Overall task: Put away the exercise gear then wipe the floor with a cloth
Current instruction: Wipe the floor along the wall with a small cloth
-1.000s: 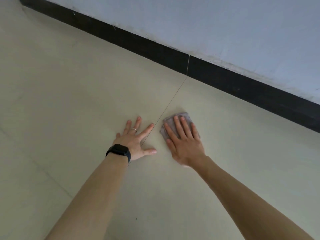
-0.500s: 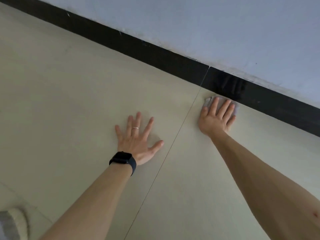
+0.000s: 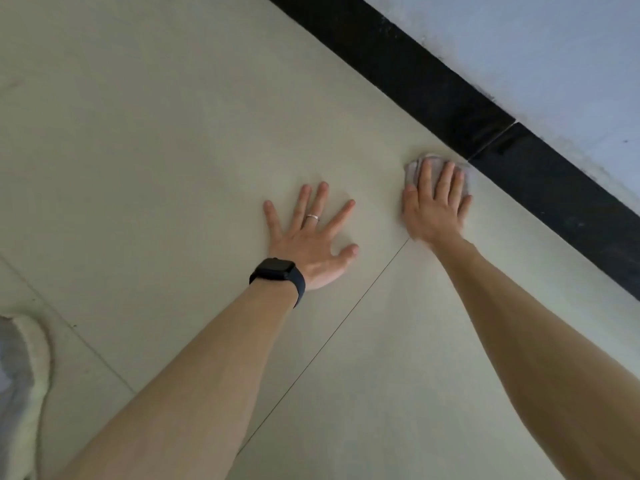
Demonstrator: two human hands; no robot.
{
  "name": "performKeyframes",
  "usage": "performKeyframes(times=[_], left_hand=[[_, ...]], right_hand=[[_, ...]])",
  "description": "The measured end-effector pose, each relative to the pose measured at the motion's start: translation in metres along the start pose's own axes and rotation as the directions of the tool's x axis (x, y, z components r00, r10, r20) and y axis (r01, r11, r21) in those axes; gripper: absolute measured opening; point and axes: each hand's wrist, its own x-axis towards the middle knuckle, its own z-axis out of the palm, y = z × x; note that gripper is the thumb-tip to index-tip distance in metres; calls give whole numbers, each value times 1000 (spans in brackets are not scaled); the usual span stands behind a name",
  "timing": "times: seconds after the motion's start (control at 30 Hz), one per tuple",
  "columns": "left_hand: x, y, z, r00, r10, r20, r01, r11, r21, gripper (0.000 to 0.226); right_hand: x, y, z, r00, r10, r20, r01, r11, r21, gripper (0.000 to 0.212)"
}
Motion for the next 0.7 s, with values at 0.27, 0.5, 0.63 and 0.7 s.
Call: performKeyframes(times=[0.27, 0.5, 0.63, 0.7], left_hand=[[-86, -84, -5, 998, 50, -46, -44, 992, 118, 62], [-131, -115, 15, 999, -12, -43, 17, 992, 121, 70], [-129, -120, 14, 1000, 13, -29, -10, 993, 117, 68], [-128, -121, 14, 1000, 14, -22, -11, 995, 102, 63]], right_hand=[[-155, 10, 60, 602, -779, 174, 794, 562, -231, 57], [-215, -58, 97, 967, -243, -81, 238, 969, -64, 61], [-322, -64, 128, 553, -818, 157, 833, 540, -121, 57], [-293, -51, 123, 378, -906, 192, 924, 357, -136, 55]])
